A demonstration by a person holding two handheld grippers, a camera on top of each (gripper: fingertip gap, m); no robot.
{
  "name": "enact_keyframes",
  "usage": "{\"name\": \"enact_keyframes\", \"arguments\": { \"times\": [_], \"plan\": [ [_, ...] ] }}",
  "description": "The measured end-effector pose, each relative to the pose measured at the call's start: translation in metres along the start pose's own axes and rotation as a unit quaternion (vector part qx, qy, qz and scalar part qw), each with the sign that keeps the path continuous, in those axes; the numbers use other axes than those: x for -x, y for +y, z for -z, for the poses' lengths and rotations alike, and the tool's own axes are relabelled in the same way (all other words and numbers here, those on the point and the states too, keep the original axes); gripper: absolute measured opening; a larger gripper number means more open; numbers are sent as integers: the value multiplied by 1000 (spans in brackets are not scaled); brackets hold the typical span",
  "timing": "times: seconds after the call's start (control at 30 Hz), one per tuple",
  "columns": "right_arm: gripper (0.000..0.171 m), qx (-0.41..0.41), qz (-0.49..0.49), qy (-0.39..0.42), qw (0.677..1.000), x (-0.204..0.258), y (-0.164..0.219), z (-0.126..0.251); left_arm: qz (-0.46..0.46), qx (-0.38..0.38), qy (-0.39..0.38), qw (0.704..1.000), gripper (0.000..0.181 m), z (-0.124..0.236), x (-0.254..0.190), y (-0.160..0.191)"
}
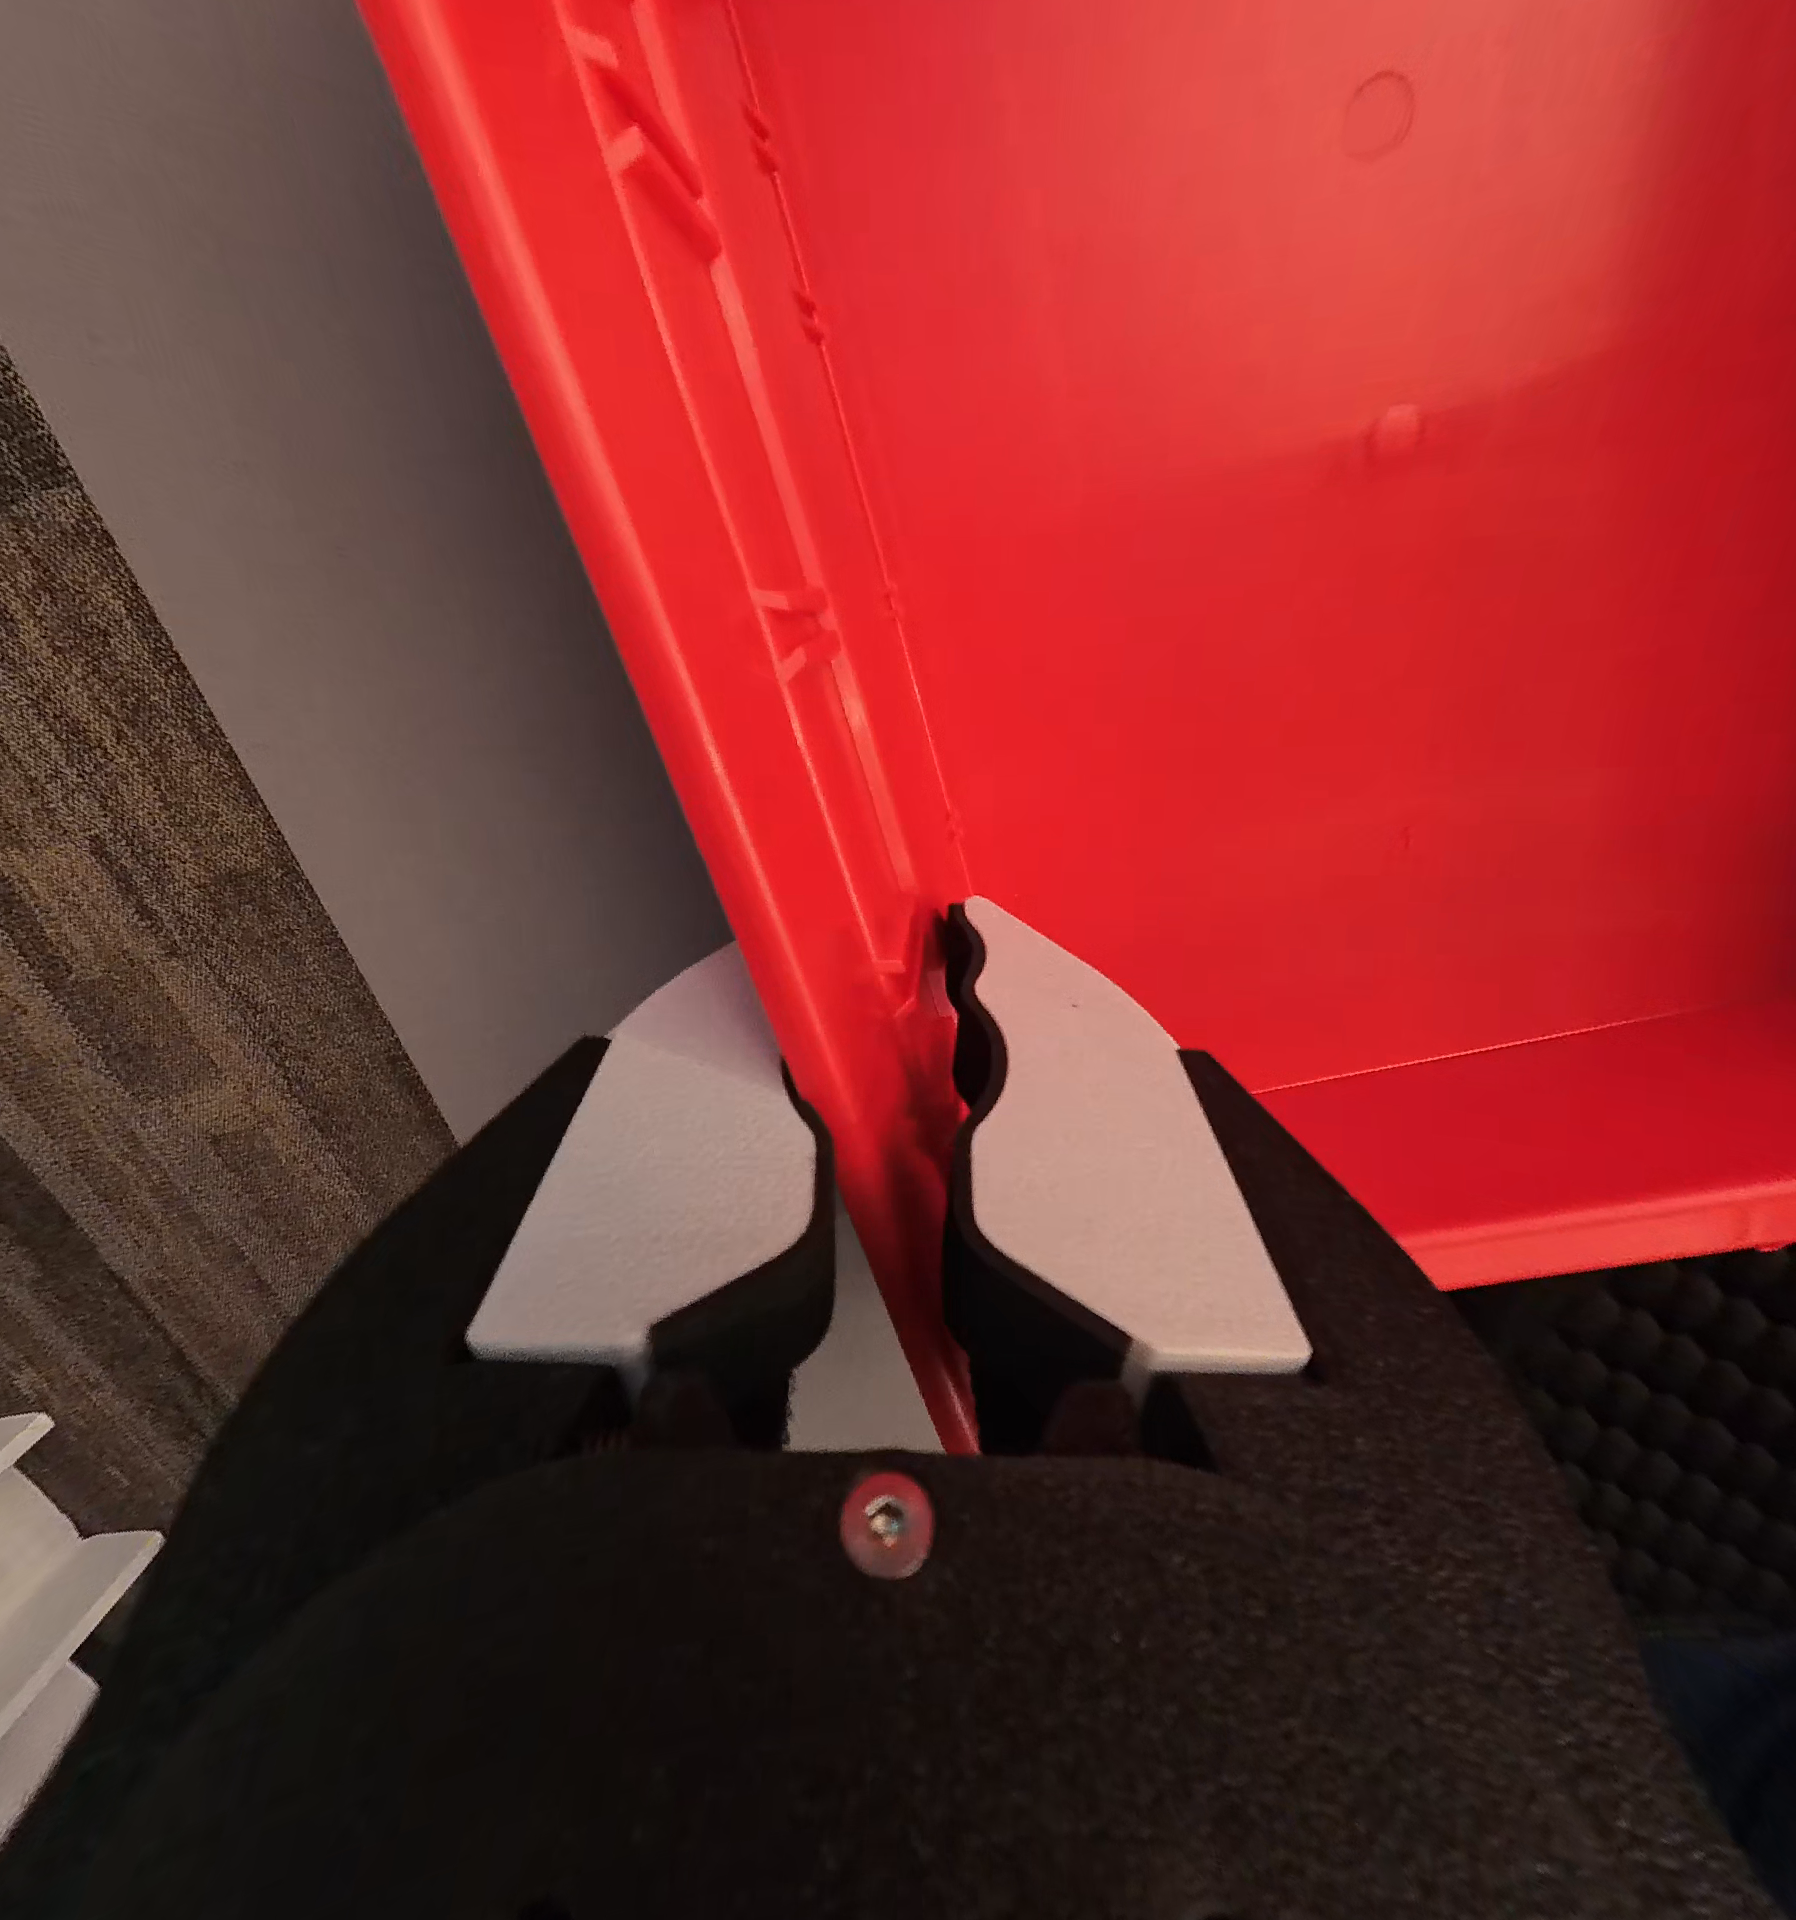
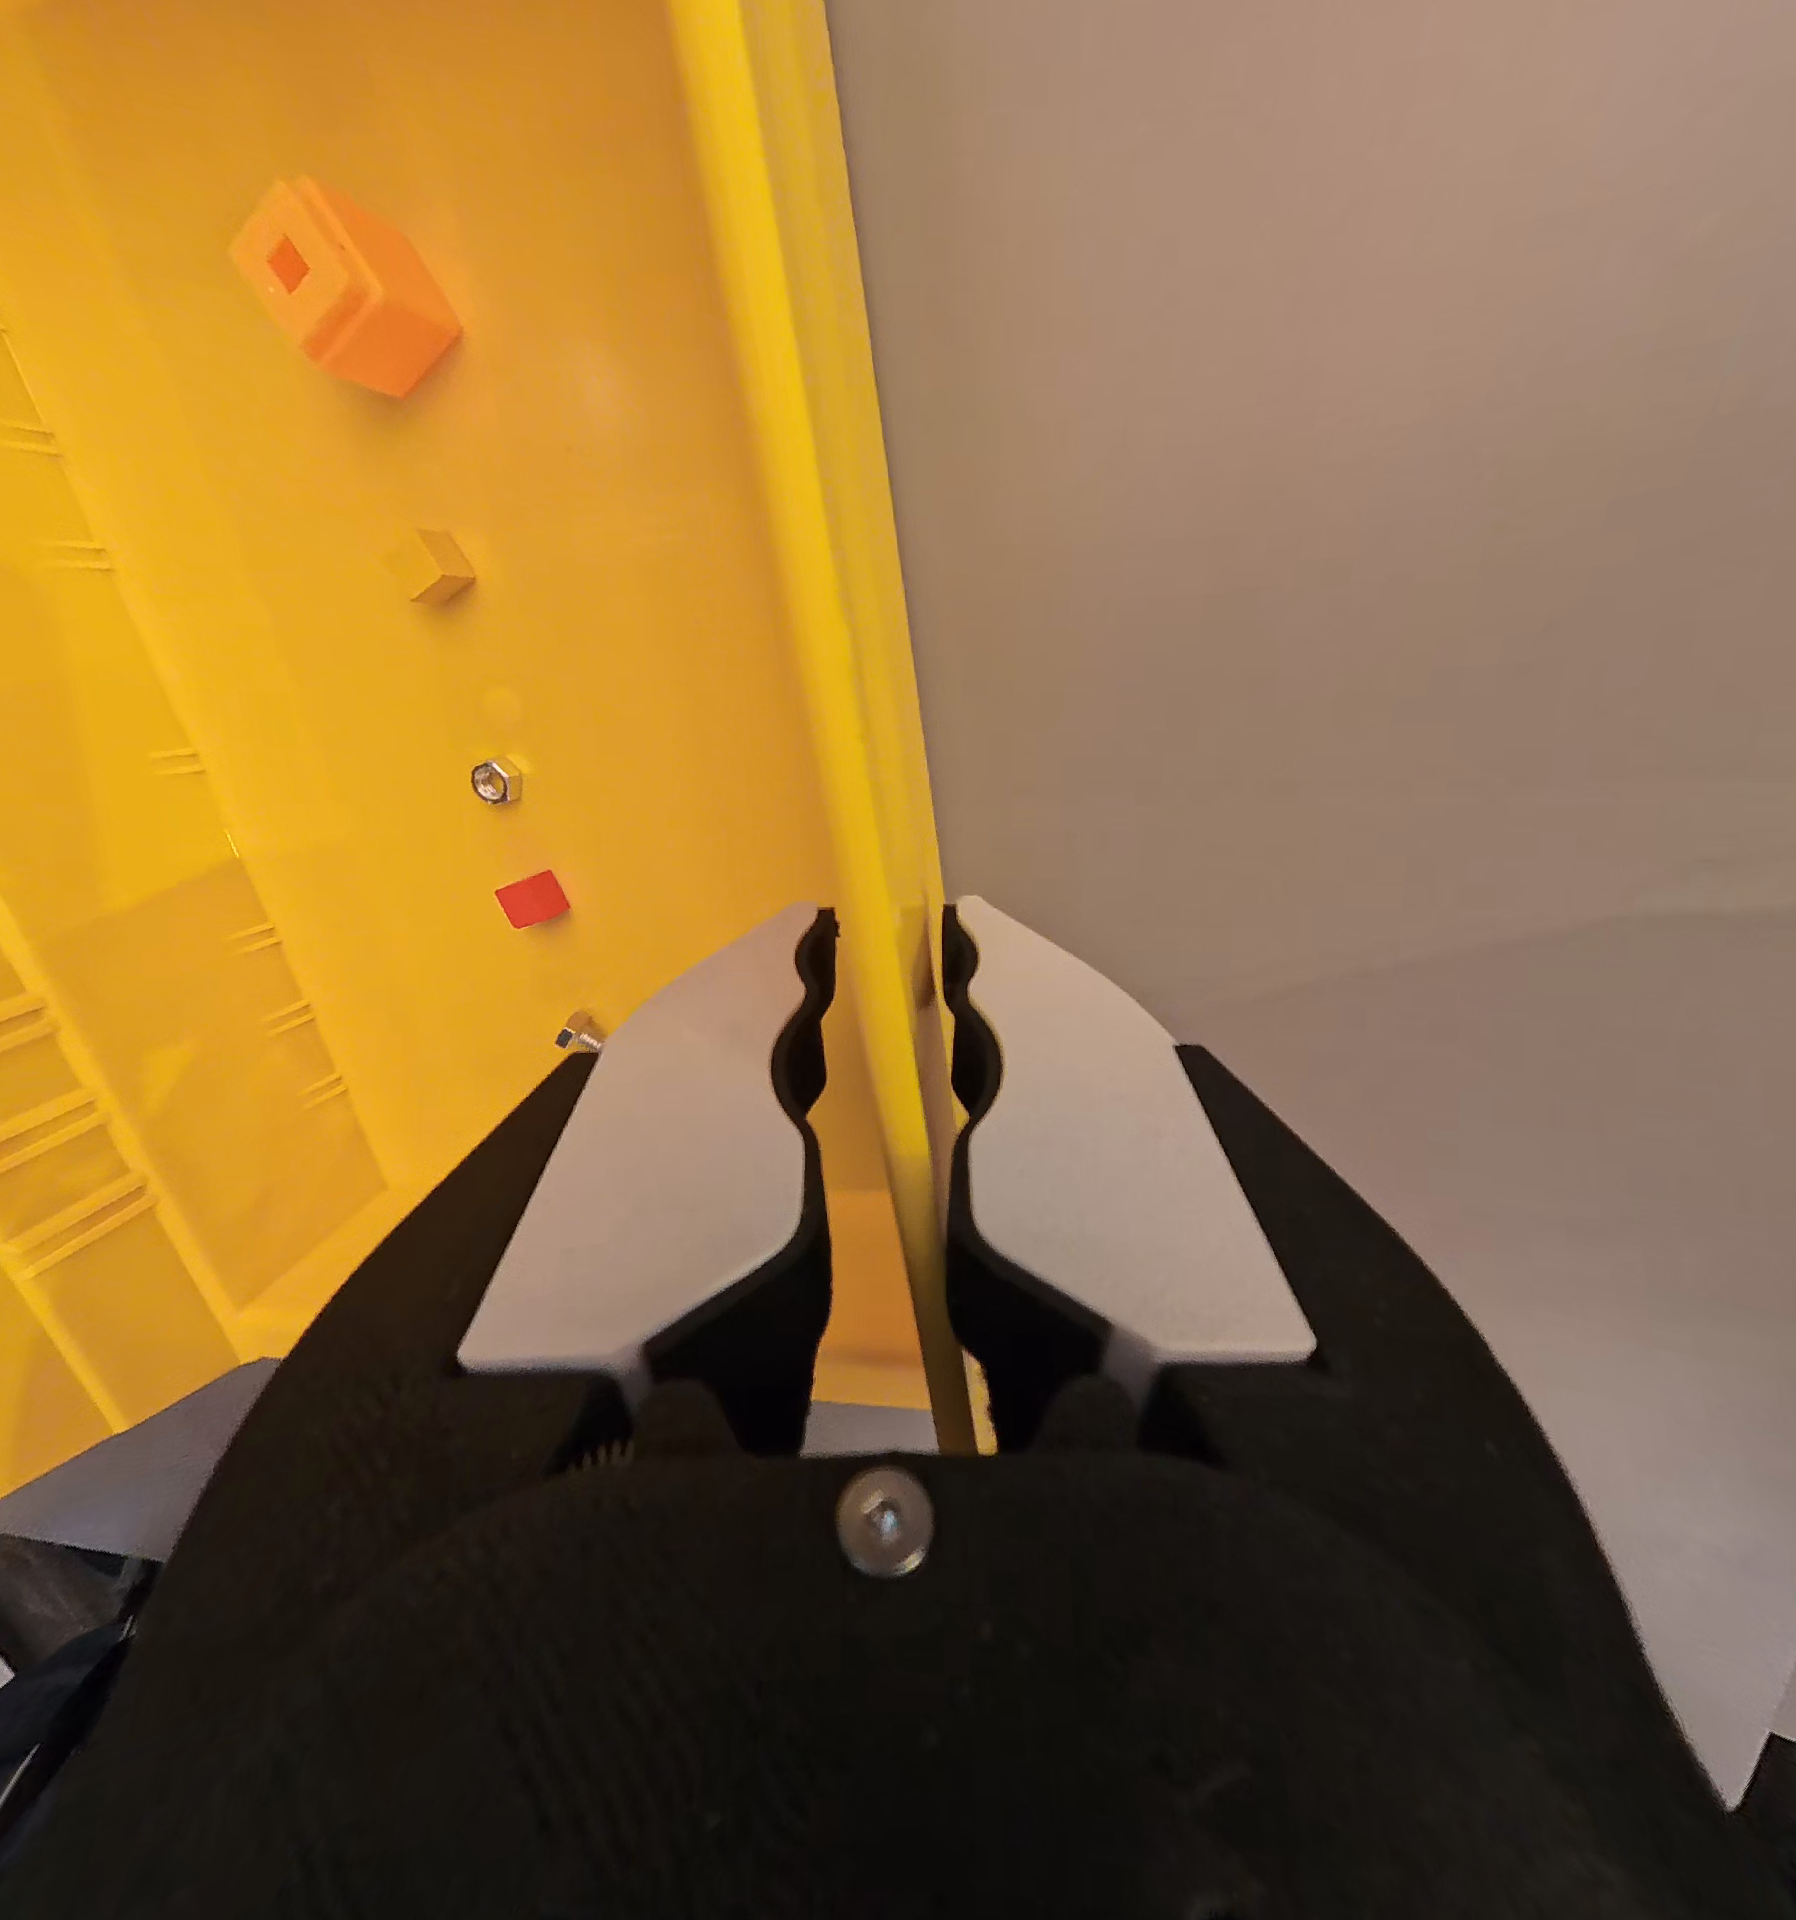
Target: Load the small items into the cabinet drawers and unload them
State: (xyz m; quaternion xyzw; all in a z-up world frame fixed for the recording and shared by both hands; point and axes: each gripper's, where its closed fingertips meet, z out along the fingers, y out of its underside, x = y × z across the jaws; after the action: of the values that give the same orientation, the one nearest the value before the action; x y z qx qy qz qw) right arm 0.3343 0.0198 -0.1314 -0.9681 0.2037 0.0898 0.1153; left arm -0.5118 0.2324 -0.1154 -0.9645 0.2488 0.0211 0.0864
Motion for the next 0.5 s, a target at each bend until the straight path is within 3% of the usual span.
{"name": "enact_keyframes", "arguments": {
  "times": [0.5],
  "plan": [
    [22,37,-12,-1,999,1,-5,-6,-4,-5,18,1000,14,0,-2,-6]
  ]
}}
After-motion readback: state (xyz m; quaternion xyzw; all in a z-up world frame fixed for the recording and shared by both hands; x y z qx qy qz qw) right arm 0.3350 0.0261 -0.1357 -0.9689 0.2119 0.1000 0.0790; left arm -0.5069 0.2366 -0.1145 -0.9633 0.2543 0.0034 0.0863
